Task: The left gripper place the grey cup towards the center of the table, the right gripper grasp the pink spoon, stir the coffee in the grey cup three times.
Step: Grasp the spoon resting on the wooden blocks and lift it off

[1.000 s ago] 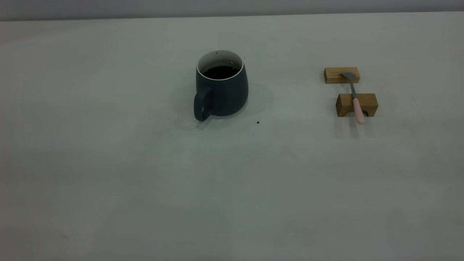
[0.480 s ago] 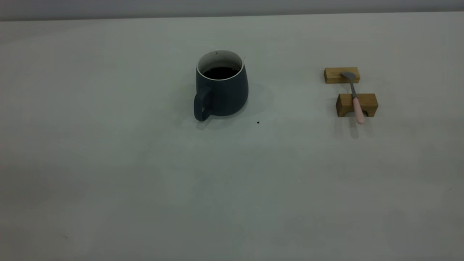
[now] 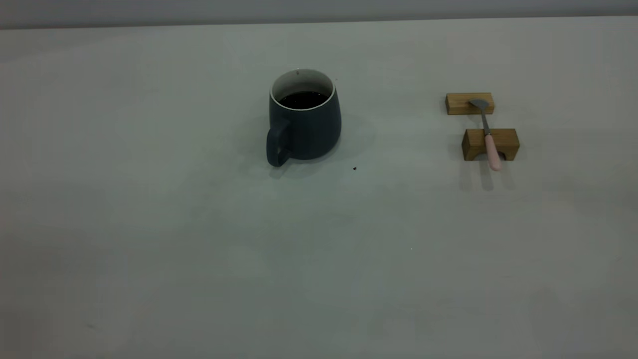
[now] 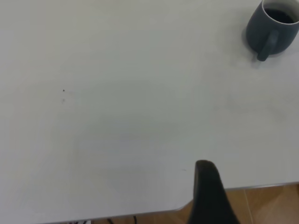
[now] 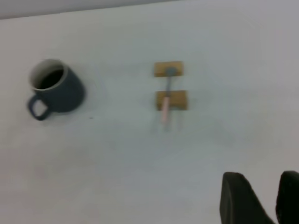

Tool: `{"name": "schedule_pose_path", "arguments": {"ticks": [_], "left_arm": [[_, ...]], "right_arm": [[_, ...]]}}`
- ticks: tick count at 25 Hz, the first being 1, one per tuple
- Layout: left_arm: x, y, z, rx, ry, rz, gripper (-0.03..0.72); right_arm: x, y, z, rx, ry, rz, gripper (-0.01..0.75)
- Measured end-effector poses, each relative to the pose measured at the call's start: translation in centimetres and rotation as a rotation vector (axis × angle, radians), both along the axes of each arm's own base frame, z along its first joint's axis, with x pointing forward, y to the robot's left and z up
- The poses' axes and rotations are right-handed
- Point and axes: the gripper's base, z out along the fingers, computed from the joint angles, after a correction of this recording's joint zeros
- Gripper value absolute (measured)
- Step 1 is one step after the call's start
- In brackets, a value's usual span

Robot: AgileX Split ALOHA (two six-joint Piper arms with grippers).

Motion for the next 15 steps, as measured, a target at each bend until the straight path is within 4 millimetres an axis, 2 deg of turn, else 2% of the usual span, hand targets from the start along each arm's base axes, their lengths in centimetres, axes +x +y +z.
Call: {"name": "schedule_pose_path", "arguments": {"ticks": [4, 8, 12, 15], "left_arm": [[0.0, 0.0, 0.0, 0.0, 0.0, 0.0, 0.528], [0.0, 0.0, 0.0, 0.0, 0.001, 0.0, 0.528], [0.0, 0.0, 0.0, 0.0, 0.001, 0.0, 0.528], [0.0, 0.0, 0.0, 0.0, 0.001, 0.0, 0.528]], "right_arm": [[4.3, 0.6, -0.5, -0.017, 0.084, 0.023, 0.304], [8.5, 1.0, -1.7, -0.049, 0.138, 0.052, 0.428], [12.2, 1.6, -4.0, -0.068, 0.222, 0.096, 0.565], [14.7, 2.1, -5.7, -0.068, 0.316, 0.126, 0.6]]}}
